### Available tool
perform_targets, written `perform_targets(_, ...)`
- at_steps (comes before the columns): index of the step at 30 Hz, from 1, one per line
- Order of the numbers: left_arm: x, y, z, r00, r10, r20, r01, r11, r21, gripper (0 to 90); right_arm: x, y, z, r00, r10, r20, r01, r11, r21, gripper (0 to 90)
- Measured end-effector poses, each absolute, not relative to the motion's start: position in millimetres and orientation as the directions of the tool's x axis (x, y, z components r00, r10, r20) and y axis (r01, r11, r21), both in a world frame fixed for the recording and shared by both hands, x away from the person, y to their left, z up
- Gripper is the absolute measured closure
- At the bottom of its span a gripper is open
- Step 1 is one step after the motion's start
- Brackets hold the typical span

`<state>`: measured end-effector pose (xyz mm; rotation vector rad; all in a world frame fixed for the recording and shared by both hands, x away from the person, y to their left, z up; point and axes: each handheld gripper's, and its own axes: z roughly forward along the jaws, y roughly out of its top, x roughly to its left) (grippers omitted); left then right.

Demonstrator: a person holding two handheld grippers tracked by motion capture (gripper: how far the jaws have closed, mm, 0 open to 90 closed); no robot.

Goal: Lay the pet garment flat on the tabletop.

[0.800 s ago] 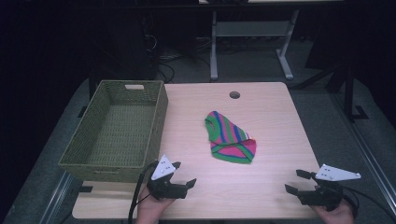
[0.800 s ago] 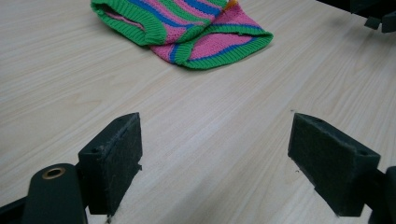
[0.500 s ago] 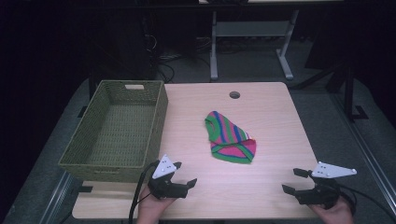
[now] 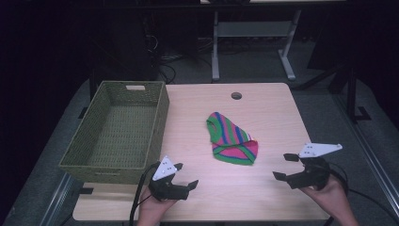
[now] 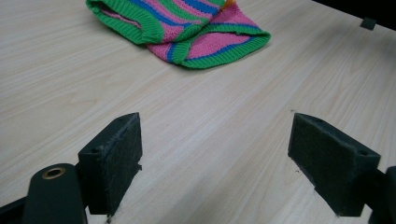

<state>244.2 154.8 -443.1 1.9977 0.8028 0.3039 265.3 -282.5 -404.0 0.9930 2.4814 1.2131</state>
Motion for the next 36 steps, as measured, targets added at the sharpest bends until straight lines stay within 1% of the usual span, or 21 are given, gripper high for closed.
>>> perform_targets(9, 243.7, 155.5, -441.1, 0.762, 0.64, -0.097, 0.408, -0.359, 0.84, 17.2, 301.5, -263.7, -389.5, -0.775, 0.62, 0.124, 0.488, 0.462, 0.74, 17.0)
perform_targets(16, 245.4, 156.1, -440.9, 0.762, 0.64, -0.099, 0.409, -0.357, 0.84, 17.2, 323.6, -249.7, -381.9, -0.8, 0.59, 0.109, 0.471, 0.505, 0.723, 17.1)
perform_targets(17, 245.6, 156.2, -440.9, 0.759, 0.643, -0.103, 0.41, -0.349, 0.842, 17.2, 329.8, -244.2, -379.3, -0.797, 0.591, 0.124, 0.487, 0.507, 0.711, 17.1)
perform_targets(21, 245.7, 156.4, -441.3, 0.759, 0.642, -0.106, 0.414, -0.351, 0.84, 17.2, 343.9, -235.9, -375.8, -0.805, 0.58, 0.125, 0.484, 0.519, 0.705, 17.3)
perform_targets(26, 245.4, 155.4, -440.4, 0.765, 0.636, -0.105, 0.41, -0.355, 0.84, 17.2, 356.3, -227.5, -374.0, -0.808, 0.574, 0.135, 0.49, 0.525, 0.696, 17.9)
perform_targets(32, 244.5, 155.0, -439.9, 0.768, 0.631, -0.105, 0.406, -0.353, 0.843, 17.2, 375.0, -213.8, -375.7, -0.815, 0.563, 0.134, 0.496, 0.559, 0.665, 18.0)
perform_targets(33, 245.1, 154.8, -439.9, 0.768, 0.631, -0.109, 0.408, -0.351, 0.843, 17.1, 380.7, -209.6, -376.0, -0.811, 0.566, 0.147, 0.508, 0.558, 0.656, 18.0)
perform_targets(36, 245.1, 154.6, -439.7, 0.77, 0.63, -0.107, 0.405, -0.352, 0.844, 17.2, 386.1, -206.0, -377.0, -0.814, 0.563, 0.144, 0.504, 0.56, 0.657, 18.4)
